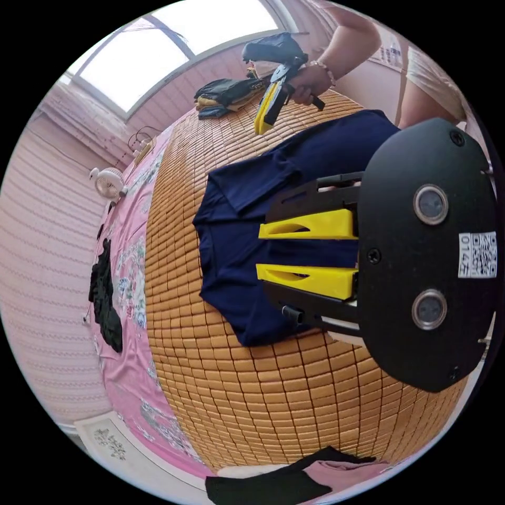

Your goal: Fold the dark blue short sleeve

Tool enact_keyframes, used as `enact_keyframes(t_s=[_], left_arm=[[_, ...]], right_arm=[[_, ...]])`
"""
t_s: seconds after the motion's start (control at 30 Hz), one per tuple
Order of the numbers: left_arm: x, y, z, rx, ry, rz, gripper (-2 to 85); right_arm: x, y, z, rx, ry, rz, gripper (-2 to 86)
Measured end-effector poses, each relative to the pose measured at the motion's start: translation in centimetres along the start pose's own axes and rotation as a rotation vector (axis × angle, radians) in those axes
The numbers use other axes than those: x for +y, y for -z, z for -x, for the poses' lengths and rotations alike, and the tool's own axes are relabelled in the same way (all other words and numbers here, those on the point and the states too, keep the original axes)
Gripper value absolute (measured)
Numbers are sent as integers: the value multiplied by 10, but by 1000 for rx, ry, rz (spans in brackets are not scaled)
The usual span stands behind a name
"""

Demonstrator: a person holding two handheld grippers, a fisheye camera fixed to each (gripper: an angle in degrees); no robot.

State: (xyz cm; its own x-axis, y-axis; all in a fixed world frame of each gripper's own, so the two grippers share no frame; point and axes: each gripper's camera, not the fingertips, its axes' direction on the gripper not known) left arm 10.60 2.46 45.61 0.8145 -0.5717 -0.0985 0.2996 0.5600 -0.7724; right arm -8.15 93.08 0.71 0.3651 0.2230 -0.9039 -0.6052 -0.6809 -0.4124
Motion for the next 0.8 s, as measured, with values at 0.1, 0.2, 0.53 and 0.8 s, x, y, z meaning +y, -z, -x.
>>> enact_keyframes(t_s=[0.1, 0.2, 0.53, 0.8], left_arm=[[20, 20, 47, -84, 65, -48, 81], [32, 24, 92, -126, 135, -68, 96], [25, -13, 186, 41, 201, 36, 48], [-7, 12, 221, 83, 212, -65, -5]], right_arm=[[-32, -22, -20, 43, -40, -1, 84], [-65, -47, -38, 49, -93, 11, 94], [-123, -74, -45, 45, 10, 142, 11], [-182, -54, -63, 55, 25, 46, 7]])
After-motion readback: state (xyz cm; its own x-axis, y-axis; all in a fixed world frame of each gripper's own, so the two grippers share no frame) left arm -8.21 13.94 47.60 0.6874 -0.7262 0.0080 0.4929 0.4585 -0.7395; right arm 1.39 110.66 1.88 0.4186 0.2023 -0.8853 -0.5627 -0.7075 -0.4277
